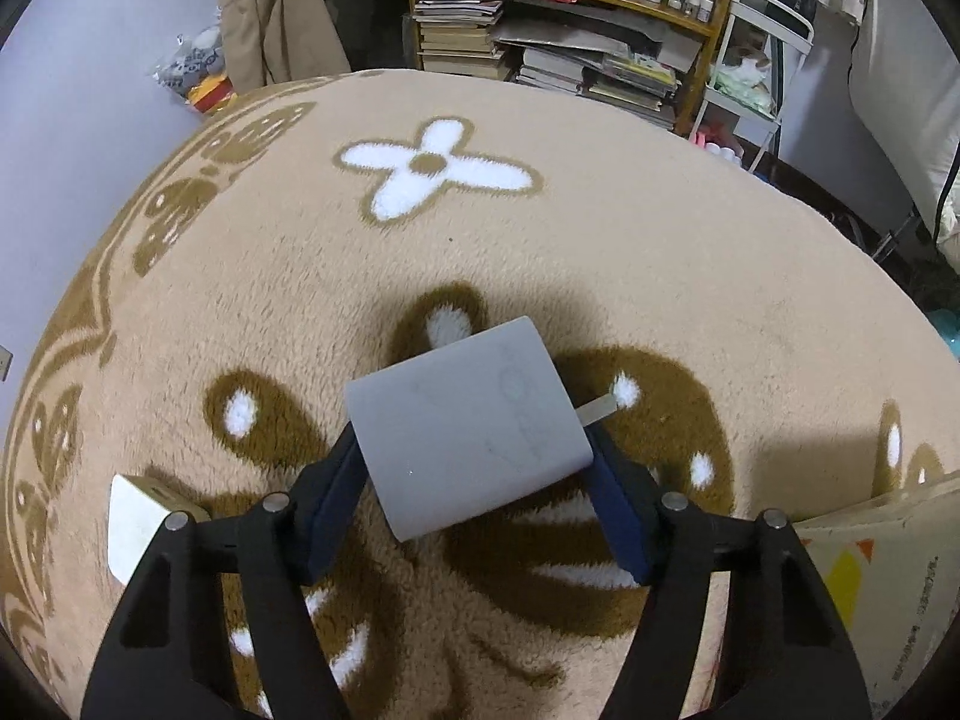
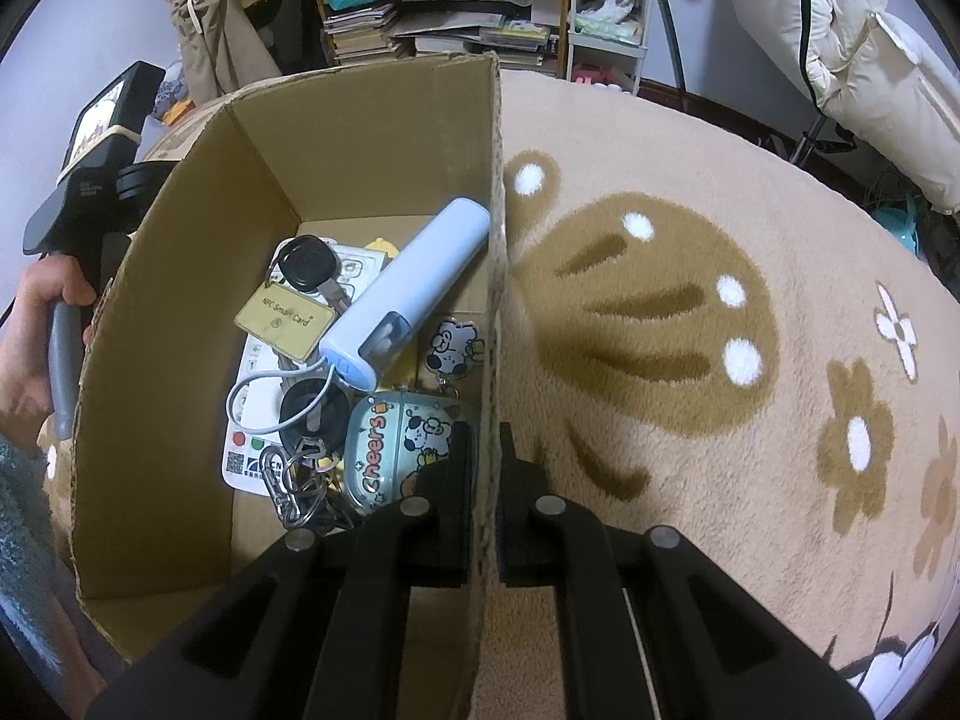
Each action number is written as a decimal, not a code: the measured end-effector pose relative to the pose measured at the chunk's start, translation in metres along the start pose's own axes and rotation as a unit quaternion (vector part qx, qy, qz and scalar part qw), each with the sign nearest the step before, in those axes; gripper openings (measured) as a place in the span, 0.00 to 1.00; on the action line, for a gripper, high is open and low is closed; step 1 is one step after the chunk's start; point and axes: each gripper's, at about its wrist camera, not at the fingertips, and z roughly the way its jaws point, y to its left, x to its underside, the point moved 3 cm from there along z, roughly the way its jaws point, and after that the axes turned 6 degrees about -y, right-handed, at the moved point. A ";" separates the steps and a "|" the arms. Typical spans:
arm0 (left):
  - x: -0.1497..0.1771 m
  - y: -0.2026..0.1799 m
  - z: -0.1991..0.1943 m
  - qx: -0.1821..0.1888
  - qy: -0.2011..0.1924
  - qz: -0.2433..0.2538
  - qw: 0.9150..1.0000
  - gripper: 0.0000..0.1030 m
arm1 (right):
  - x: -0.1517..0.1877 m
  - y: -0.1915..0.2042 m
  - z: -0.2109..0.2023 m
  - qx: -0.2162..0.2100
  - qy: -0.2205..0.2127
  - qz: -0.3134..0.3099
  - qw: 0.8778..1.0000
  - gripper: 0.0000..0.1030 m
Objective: Organize rigid objects
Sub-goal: 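Return the left gripper to the large white charger and grasp it, then carry the large white charger with the left gripper and release it into the box, then move the left gripper to the small white charger and grasp it, then carry the small white charger with the left gripper and drop it into the box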
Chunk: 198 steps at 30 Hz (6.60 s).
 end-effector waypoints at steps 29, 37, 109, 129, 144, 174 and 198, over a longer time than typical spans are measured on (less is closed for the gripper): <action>0.019 -0.018 -0.112 -0.019 -0.063 0.058 0.996 0.67 | -0.008 -0.006 0.000 -0.006 -0.002 0.008 1.000 0.07; 0.025 -0.044 -0.166 0.014 -0.099 0.084 0.991 0.67 | -0.008 -0.006 0.000 -0.007 -0.003 0.009 1.000 0.07; 0.029 -0.024 -0.148 -0.007 -0.095 0.109 0.989 1.00 | -0.003 -0.005 0.003 -0.008 -0.002 0.011 1.000 0.07; 0.035 0.115 -0.029 -0.063 0.023 -0.054 0.996 0.96 | -0.001 0.000 0.003 -0.009 -0.002 0.011 1.000 0.07; 0.041 0.125 -0.028 -0.065 0.016 -0.090 0.994 0.53 | -0.003 -0.002 0.003 -0.010 -0.001 0.011 1.000 0.07; 0.033 -0.003 -0.149 -0.001 -0.087 0.045 0.995 0.53 | -0.003 -0.004 0.003 -0.010 -0.001 0.011 1.000 0.07; 0.084 -0.127 -0.201 0.112 -0.091 0.184 0.972 0.53 | -0.004 -0.005 0.003 -0.010 0.000 0.012 1.000 0.07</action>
